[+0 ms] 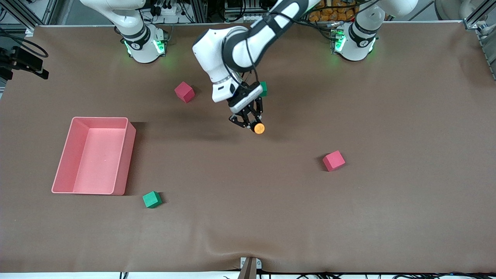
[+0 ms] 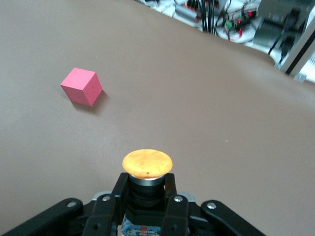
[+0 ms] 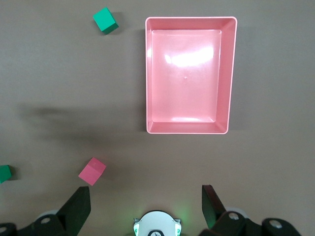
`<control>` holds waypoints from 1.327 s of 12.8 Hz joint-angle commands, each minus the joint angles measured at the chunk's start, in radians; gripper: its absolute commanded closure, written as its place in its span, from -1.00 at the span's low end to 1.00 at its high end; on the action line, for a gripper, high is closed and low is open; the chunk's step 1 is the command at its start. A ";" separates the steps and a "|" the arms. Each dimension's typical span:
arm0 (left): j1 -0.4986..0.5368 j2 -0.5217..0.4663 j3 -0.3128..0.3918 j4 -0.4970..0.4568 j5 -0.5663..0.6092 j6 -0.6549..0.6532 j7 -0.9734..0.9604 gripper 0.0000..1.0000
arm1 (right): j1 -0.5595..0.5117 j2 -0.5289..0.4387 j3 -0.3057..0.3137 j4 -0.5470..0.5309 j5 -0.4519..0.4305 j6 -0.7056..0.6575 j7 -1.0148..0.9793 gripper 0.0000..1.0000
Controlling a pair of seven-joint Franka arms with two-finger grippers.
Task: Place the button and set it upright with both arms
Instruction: 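Lift the button with the left gripper, cap pointing up, then lower the upright button onto the table with the left gripper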
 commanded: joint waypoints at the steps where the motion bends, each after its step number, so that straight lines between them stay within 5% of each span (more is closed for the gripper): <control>1: -0.051 0.052 0.019 0.009 0.141 -0.023 -0.126 1.00 | 0.006 0.005 -0.010 0.023 -0.009 -0.023 -0.011 -1.00; 7: -0.133 0.225 0.067 0.010 0.381 -0.080 -0.341 1.00 | 0.009 0.005 -0.003 0.023 -0.008 -0.021 -0.011 -1.00; 17: -0.170 0.333 0.086 0.041 0.432 -0.091 -0.389 1.00 | 0.004 0.005 -0.009 0.023 -0.008 -0.040 -0.011 -1.00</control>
